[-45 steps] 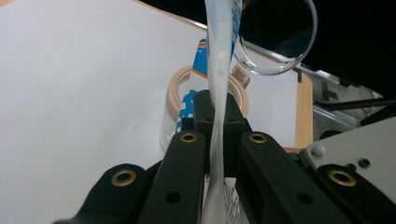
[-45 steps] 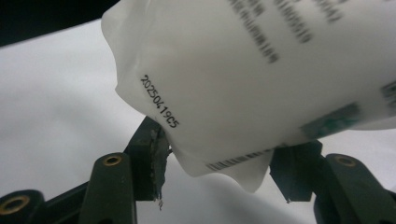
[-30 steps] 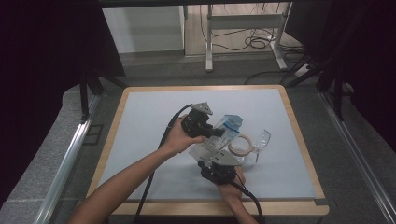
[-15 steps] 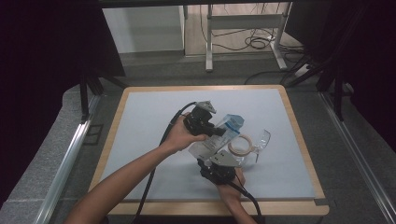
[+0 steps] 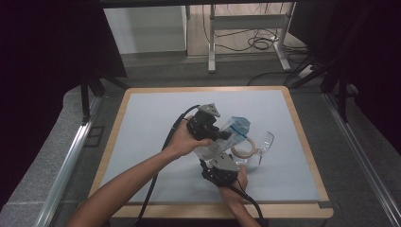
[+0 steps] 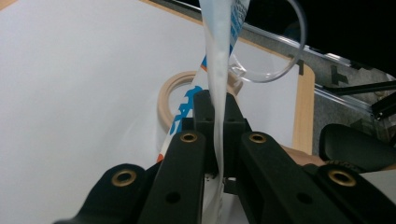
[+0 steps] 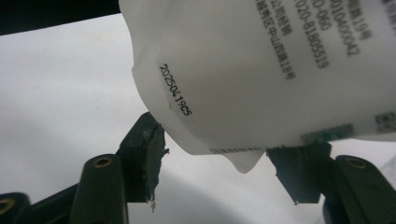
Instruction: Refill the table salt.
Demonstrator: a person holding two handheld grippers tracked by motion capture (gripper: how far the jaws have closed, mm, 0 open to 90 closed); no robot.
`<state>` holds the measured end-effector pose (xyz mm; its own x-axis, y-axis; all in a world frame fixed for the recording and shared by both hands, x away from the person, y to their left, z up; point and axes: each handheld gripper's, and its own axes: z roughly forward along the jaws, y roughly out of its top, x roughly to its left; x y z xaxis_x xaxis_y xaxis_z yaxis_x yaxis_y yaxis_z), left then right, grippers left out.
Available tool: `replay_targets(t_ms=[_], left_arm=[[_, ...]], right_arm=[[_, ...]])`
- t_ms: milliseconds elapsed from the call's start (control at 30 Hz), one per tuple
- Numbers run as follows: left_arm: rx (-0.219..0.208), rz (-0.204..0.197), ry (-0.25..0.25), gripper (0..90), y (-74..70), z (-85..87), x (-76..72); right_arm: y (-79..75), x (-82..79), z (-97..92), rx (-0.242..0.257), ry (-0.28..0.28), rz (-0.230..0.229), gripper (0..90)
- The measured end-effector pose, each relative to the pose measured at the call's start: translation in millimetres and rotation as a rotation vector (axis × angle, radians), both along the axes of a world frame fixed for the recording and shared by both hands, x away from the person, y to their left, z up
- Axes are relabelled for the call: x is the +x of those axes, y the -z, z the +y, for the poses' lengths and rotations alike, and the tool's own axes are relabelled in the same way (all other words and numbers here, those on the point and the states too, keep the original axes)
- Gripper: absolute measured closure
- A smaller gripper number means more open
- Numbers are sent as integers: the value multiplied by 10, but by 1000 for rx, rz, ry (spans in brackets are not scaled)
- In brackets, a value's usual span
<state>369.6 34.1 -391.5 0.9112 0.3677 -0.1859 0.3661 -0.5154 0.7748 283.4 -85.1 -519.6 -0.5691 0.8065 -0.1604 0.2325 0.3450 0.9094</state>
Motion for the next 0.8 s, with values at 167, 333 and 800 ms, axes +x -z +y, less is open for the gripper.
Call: replay_targets(t_ms=[167,333,800], left_arm=[[-9,0,8,900,-14,-35,-36],[-12,-4,5,899,-28,-32,-52],[37,4,5,899,-52,-29,20]], right_arm=[[20,35,18,-12,34,-16,368],[25,36,16,-10,33,-26,387],[2,-13,-21,90,-66,31,468]])
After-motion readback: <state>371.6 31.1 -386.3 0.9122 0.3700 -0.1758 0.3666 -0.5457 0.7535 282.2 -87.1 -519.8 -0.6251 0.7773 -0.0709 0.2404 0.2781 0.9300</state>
